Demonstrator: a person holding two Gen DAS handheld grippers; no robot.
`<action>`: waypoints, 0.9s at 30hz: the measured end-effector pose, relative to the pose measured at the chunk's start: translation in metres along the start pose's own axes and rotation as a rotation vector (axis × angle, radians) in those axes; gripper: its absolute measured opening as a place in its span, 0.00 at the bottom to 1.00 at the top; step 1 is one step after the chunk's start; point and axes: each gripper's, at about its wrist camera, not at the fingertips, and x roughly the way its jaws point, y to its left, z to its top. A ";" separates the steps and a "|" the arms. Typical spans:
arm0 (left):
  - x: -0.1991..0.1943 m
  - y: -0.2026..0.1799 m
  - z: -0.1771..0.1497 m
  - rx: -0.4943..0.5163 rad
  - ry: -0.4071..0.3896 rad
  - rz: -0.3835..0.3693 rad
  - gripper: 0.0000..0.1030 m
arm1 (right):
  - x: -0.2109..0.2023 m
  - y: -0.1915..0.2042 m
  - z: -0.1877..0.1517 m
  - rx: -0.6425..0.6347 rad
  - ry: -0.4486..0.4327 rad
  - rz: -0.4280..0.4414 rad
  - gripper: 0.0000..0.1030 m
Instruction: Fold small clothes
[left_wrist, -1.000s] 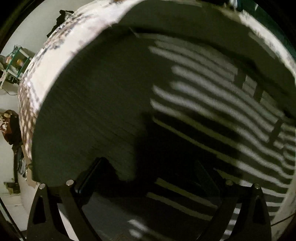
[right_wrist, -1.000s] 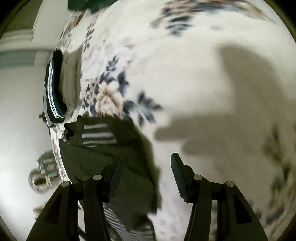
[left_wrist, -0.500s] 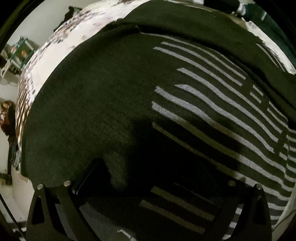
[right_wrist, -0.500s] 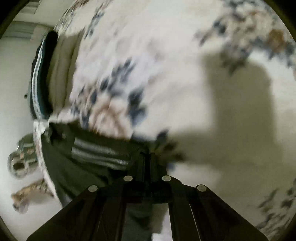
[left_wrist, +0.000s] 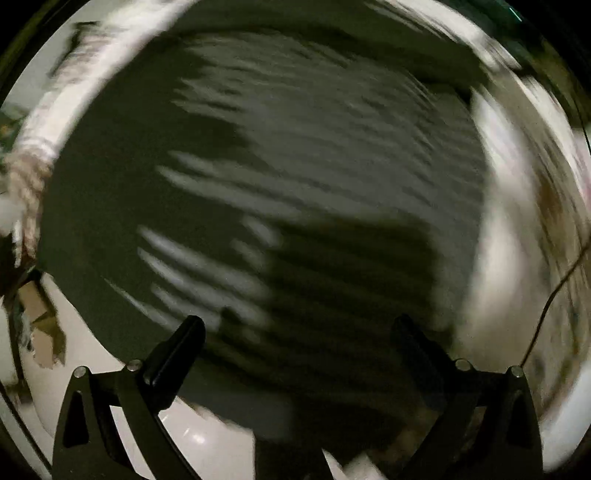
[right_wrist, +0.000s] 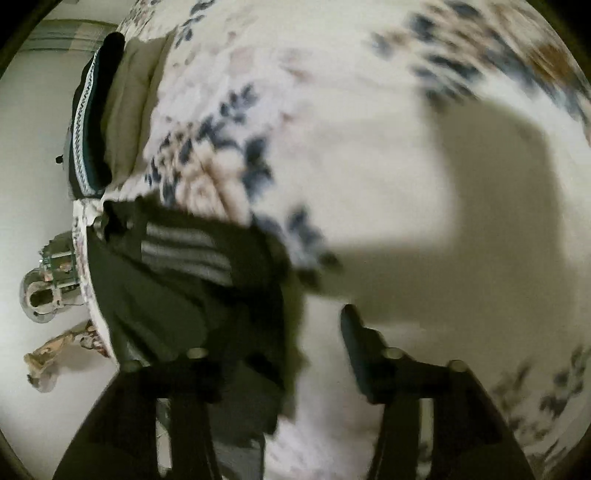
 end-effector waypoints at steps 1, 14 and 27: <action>0.005 -0.011 -0.009 0.026 0.024 -0.016 1.00 | -0.002 -0.009 -0.010 0.013 0.021 0.014 0.53; 0.012 -0.068 -0.031 0.256 -0.140 0.061 0.06 | 0.018 -0.037 0.002 0.120 -0.047 0.241 0.62; -0.034 -0.079 -0.068 0.347 -0.165 0.024 0.04 | 0.008 0.029 0.022 0.009 -0.167 -0.070 0.03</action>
